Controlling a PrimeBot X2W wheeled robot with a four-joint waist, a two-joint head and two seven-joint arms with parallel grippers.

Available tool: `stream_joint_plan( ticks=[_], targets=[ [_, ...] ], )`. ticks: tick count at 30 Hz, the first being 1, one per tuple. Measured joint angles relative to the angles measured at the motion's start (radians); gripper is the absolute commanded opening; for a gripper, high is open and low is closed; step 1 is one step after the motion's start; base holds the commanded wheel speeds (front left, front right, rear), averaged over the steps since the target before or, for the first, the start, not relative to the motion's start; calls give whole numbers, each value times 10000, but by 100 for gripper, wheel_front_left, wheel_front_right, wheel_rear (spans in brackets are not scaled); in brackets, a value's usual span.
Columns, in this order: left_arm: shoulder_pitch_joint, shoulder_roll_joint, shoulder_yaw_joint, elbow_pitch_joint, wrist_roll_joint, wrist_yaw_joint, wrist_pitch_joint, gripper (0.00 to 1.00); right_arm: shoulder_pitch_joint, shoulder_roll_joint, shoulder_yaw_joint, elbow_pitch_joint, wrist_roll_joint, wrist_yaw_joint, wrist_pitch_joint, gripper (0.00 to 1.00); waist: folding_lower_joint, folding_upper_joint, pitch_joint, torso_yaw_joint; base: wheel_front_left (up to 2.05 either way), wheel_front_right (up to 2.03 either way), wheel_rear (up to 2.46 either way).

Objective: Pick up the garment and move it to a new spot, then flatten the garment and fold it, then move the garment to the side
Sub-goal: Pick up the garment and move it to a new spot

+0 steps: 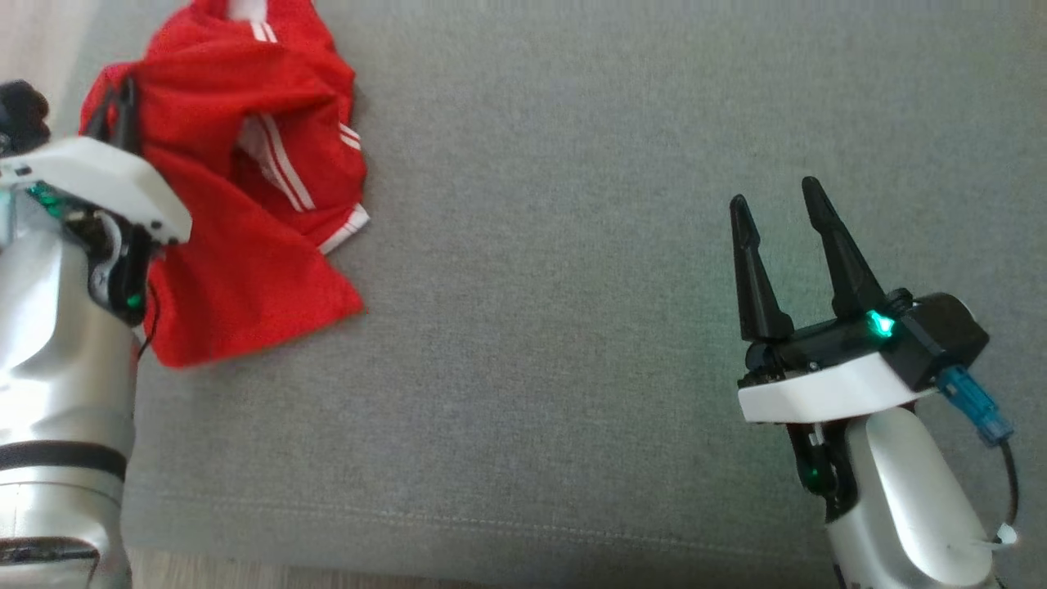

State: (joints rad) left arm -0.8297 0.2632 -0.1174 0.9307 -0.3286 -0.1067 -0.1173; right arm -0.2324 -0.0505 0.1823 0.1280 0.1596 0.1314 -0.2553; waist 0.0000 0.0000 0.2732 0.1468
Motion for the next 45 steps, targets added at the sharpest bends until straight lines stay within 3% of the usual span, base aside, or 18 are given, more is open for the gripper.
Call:
stream_joint_plan(
  ticks=[6, 11, 22, 32, 41, 45],
  targets=[
    [136, -82, 92, -1356, -201, 10, -800, 0, 306, 2, -2, 88, 182, 0, 0, 100, 0, 0, -688, 139, 0, 0, 0],
    [742, -236, 198, -3471, -370, 117, -972, 0, 603, 6, 17, 115, 522, 0, 0, 100, 0, 0, -1198, 99, 0, 0, 0],
    [1474, -1108, -493, -6832, -708, 418, 291, 0, 596, 8, 65, 12, 790, 0, 0, 100, 0, 0, -1498, -967, 0, 0, 0],
    [1057, -1814, -1321, -7093, -704, 769, 802, 0, 483, 12, -12, -493, 1080, 0, 0, 100, 0, 0, -1327, -2530, 0, 0, 0],
    [28, -2278, -2646, -5384, -721, 1210, 439, 0, 152, 12, -144, -1012, 1494, 0, -2, 100, 0, 0, -774, -4190, 0, 0, 0],
    [-39, -2291, -3530, -4520, -1369, 1475, -31, 0, 152, 13, -267, -1045, 1580, 0, -2, 100, 0, 0, -498, -4792, 0, 0, 0]
  ],
)
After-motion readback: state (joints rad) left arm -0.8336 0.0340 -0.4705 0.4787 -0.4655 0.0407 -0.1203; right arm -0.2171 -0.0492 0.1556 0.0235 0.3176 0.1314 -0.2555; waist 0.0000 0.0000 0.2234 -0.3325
